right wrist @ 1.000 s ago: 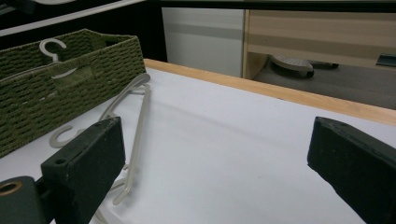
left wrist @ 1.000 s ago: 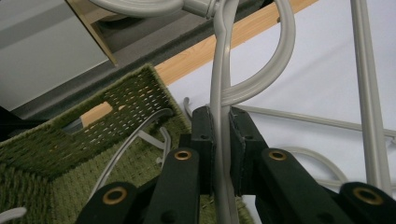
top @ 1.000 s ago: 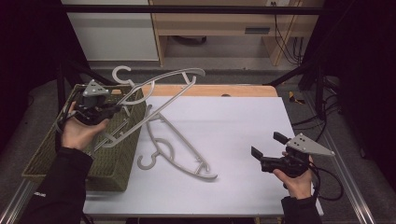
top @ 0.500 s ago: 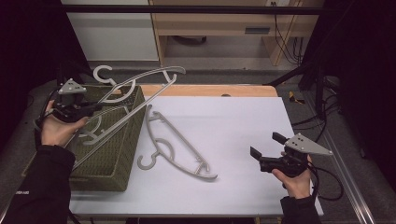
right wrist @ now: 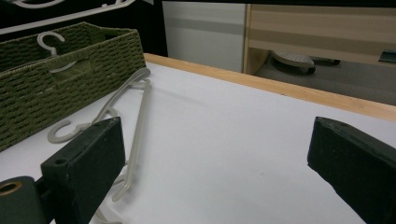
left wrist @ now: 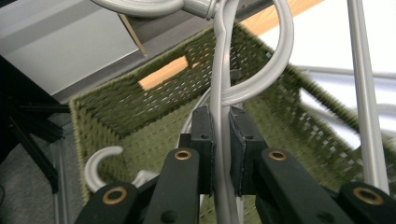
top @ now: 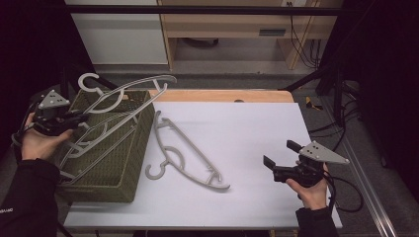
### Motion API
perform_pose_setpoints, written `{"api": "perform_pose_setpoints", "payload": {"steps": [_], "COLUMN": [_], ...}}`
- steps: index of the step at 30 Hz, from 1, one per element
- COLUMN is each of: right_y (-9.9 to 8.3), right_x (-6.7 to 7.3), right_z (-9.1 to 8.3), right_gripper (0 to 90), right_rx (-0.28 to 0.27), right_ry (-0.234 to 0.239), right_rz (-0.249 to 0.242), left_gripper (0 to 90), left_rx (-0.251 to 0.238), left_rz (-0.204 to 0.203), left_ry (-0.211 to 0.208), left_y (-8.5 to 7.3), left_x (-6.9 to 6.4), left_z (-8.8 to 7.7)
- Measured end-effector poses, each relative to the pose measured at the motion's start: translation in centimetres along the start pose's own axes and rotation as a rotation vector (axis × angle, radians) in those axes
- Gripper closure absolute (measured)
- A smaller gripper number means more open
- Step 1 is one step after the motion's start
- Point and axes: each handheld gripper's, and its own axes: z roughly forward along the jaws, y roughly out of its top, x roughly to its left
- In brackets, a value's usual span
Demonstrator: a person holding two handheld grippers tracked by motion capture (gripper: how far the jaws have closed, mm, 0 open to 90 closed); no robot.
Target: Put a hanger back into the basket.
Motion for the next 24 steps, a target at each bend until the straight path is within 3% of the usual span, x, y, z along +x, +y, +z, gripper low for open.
{"api": "perform_pose_setpoints", "payload": {"steps": [15, 24], "right_y": [0.0, 0.0], "right_x": [0.0, 0.0], "right_z": [0.0, 0.1], "right_gripper": [4.3, 4.3], "right_rx": [0.0, 0.005], "right_ry": [-0.008, -0.007], "right_rz": [0.0, 0.001], "left_gripper": [81.7, 81.7], "left_rx": [0.02, 0.042], "left_rz": [0.0, 0.019], "left_ry": [0.038, 0.097], "left_y": [-3.4, -4.5], "left_x": [2.1, 2.8], "left_z": [0.3, 0.1]}}
